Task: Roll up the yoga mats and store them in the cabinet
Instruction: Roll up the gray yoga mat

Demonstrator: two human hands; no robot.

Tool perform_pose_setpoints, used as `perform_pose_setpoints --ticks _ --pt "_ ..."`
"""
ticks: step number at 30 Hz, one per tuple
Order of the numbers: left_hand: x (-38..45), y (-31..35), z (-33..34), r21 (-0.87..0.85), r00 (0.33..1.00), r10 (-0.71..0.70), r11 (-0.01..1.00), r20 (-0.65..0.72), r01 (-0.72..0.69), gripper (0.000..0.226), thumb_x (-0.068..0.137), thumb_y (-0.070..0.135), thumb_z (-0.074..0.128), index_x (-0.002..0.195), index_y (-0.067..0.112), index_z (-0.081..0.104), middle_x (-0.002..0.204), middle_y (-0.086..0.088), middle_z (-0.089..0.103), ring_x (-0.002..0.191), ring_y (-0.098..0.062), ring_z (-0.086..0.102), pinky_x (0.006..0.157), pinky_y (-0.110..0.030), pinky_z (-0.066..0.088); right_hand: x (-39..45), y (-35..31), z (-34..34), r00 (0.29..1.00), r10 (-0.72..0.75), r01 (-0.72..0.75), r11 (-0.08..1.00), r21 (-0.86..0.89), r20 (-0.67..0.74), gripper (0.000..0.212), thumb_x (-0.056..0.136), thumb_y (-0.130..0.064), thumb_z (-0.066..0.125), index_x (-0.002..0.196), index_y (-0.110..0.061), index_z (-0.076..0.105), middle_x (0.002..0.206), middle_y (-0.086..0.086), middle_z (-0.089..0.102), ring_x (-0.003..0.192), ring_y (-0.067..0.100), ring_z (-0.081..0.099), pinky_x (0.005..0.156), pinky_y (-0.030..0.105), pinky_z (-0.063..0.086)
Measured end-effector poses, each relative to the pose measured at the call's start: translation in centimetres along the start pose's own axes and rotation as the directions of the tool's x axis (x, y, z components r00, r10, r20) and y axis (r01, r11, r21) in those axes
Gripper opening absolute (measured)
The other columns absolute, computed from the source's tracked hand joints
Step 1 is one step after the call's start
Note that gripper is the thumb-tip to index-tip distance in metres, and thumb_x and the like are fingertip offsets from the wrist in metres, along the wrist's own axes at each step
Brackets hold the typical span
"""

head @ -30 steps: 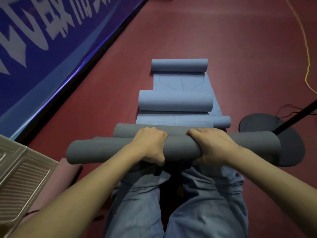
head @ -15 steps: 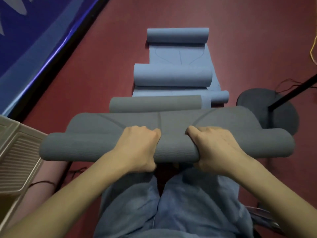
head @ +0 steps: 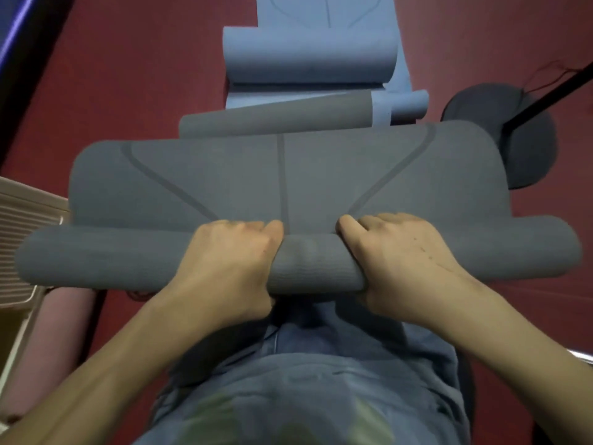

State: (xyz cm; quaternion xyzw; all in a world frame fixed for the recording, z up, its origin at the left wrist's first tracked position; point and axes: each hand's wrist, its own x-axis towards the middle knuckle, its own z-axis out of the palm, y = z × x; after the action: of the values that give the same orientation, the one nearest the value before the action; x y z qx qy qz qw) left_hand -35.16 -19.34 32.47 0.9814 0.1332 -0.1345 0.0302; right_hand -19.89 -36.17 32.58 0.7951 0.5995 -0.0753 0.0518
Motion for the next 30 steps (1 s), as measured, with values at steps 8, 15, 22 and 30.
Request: perform_pose_setpoints --ticks 8,15,22,30 --pt "1.5 -0.8 -0.4 -0.079 0.995 0.045 0.995 -0.087 -0.052 0.062 0.047 0.050 0.072 0.099 0.027 0.049 0.093 0.004 0.041 0.083 -0.022 0.044 0.065 -0.032 0.032 3.3 1.7 -2.9 0.948 -0.056 0.019 0.993 0.119 0.313 0.062 0.061 -0.054 0.077 0.106 -0.028 0.043 0.082 -0.005 0.053 0.085 0.027 0.064 0.065 0.033 0.042" --pt "0.6 -0.8 -0.4 -0.045 0.981 0.069 0.996 -0.183 -0.079 0.072 0.055 0.042 0.070 0.118 0.011 0.058 0.093 -0.007 0.061 0.078 -0.032 0.061 0.065 -0.041 0.056 6.4 3.5 -4.4 0.823 -0.106 -0.073 0.955 0.288 0.558 0.070 0.047 -0.053 0.090 0.106 -0.035 0.057 0.093 -0.009 0.068 0.084 0.014 0.066 0.075 0.033 0.056" --pt "0.8 0.0 1.9 0.048 0.947 0.047 0.998 -0.317 -0.034 0.087 0.051 0.020 0.084 0.128 0.001 0.048 0.095 -0.017 0.064 0.078 -0.036 0.061 0.079 -0.043 0.042 5.8 3.4 -5.7 0.809 -0.097 -0.097 0.951 0.294 0.580 0.072 0.058 -0.061 0.085 0.116 -0.037 0.048 0.111 -0.009 0.061 0.099 0.017 0.061 0.086 0.038 0.054" --pt "3.8 -0.5 -1.1 0.025 0.999 0.022 0.999 -0.027 -0.022 0.073 0.041 0.046 0.084 0.103 0.020 0.058 0.082 -0.001 0.060 0.070 -0.028 0.064 0.059 -0.032 0.046 4.4 2.9 -8.6 0.938 -0.013 -0.021 0.995 0.093 0.347 0.035 0.088 -0.045 0.056 0.114 -0.026 0.043 0.115 -0.001 0.056 0.111 0.025 0.055 0.083 0.034 0.043"
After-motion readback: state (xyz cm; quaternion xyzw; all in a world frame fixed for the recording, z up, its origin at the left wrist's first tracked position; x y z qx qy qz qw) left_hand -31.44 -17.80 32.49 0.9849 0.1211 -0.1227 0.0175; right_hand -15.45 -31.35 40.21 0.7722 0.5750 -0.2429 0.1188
